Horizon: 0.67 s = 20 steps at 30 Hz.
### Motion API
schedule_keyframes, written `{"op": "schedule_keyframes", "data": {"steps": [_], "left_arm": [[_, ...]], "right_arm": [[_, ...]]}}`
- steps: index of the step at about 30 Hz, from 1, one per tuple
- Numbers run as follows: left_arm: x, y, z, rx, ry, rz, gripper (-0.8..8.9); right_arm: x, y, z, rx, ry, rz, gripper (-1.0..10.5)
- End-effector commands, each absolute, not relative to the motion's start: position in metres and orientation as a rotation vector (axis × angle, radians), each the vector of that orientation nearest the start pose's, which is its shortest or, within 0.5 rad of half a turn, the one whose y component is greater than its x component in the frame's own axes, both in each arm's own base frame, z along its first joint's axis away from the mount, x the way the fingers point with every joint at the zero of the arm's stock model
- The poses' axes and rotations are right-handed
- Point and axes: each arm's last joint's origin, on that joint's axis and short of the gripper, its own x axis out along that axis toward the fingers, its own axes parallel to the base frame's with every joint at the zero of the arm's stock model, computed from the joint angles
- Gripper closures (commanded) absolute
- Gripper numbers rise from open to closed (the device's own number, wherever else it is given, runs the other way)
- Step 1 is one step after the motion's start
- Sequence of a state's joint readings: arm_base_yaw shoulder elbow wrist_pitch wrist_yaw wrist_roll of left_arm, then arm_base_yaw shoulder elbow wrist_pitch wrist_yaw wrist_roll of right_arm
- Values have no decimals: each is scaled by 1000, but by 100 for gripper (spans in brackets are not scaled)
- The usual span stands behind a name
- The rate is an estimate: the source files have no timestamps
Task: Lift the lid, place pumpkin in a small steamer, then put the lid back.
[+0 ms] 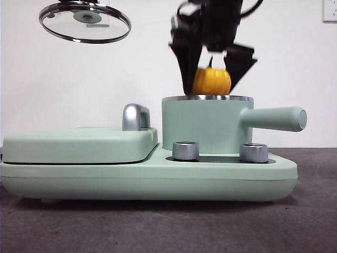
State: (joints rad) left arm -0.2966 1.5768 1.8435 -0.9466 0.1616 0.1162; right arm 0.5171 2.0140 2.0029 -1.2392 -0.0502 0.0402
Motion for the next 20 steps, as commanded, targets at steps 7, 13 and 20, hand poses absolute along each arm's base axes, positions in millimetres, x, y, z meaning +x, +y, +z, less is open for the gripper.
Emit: {"op": "schedule_keyframes", "data": {"steps": [7, 13, 20], "left_arm": [[301, -98, 440, 148, 603, -485, 696], [301, -98, 440, 147, 606, -485, 696], [301, -98, 440, 148, 608, -485, 696]], "right_arm": [[372, 216, 270, -307, 1332, 473, 537], [374, 221, 257, -322, 1362, 473, 537], [377, 223, 252, -325, 1361, 469, 537]]}}
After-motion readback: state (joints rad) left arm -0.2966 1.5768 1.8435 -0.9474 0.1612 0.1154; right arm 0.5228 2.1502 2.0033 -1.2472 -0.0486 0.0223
